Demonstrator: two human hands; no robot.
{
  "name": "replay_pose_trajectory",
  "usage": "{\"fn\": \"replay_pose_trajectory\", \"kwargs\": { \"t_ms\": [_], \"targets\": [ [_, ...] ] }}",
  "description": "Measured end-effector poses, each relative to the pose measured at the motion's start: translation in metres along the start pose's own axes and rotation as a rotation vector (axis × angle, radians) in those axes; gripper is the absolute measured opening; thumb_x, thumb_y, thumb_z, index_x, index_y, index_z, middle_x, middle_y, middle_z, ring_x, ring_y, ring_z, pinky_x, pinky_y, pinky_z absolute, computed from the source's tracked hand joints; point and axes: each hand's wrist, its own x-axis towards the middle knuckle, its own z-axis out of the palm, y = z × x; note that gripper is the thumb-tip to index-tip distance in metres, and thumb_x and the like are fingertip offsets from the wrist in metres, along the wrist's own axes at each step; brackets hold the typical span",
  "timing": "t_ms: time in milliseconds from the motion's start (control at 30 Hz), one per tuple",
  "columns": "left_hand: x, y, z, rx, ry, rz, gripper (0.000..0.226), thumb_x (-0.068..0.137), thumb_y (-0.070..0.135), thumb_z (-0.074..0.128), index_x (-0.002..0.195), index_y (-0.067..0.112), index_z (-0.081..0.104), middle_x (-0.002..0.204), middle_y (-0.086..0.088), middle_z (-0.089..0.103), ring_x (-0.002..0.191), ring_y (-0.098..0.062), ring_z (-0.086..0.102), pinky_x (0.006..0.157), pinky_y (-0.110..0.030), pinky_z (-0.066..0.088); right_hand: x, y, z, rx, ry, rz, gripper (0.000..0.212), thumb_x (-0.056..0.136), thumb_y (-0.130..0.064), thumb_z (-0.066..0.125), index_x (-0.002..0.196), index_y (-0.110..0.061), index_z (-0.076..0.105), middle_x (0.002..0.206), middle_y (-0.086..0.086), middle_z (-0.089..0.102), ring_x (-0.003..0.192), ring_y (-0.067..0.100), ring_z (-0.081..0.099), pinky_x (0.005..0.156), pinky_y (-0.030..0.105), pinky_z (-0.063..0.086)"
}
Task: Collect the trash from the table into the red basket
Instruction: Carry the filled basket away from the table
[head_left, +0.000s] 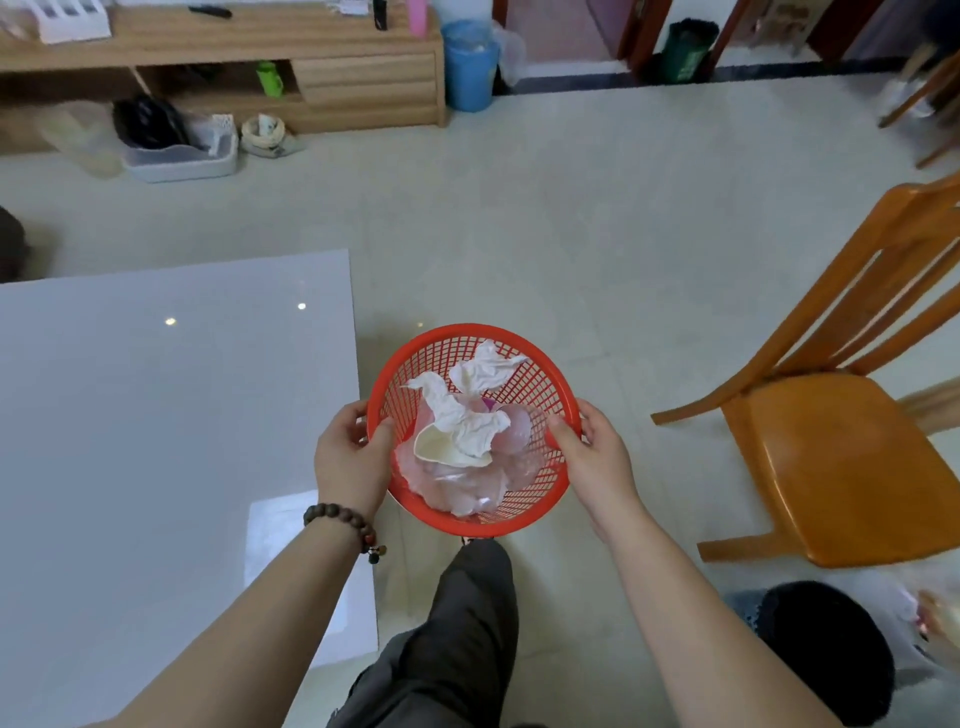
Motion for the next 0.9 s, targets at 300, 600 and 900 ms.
{"fn": "replay_pose_trajectory", "kwargs": {
  "t_ms": [300, 600, 900],
  "targets": [
    [0.149, 0.069, 0.053, -0.126, 0.139, -0.084, 0.016, 0.085, 0.014, 0.059, 0.093, 0.027, 0.063, 0.083, 0.0, 0.071, 0.075, -0.022, 0.068, 0.071, -0.043, 0.057, 0.181, -0.114, 0.033, -0.093, -0.075, -0.094, 0.023, 0.085, -0.034, 0.064, 0.108, -0.031, 0.06, 0.104, -0.007, 0.07, 0.094, 0.014, 0.067, 0.087, 0.043, 0.055],
    [0.281, 0.126, 0.081, -0.178, 0.204, -0.074, 0.016, 0.087, 0.016, 0.059, 0.096, 0.028, 0.062, 0.089, 0.0, 0.071, 0.079, -0.019, 0.068, 0.067, -0.033, 0.056, 0.319, -0.196, 0.077, -0.102, -0.141, -0.122, 0.032, 0.086, -0.035, 0.062, 0.117, -0.024, 0.06, 0.108, -0.003, 0.07, 0.095, 0.016, 0.067, 0.087, 0.043, 0.056],
    [0.455, 0.155, 0.113, -0.127, 0.281, -0.12, 0.014, 0.088, 0.02, 0.059, 0.096, 0.031, 0.06, 0.088, 0.003, 0.071, 0.074, -0.015, 0.069, 0.057, -0.027, 0.053, 0.49, -0.254, 0.154, -0.122, -0.254, -0.088, 0.036, 0.088, -0.042, 0.059, 0.121, -0.028, 0.055, 0.097, -0.018, 0.063, 0.088, 0.006, 0.064, 0.075, 0.03, 0.056]
  ]
}}
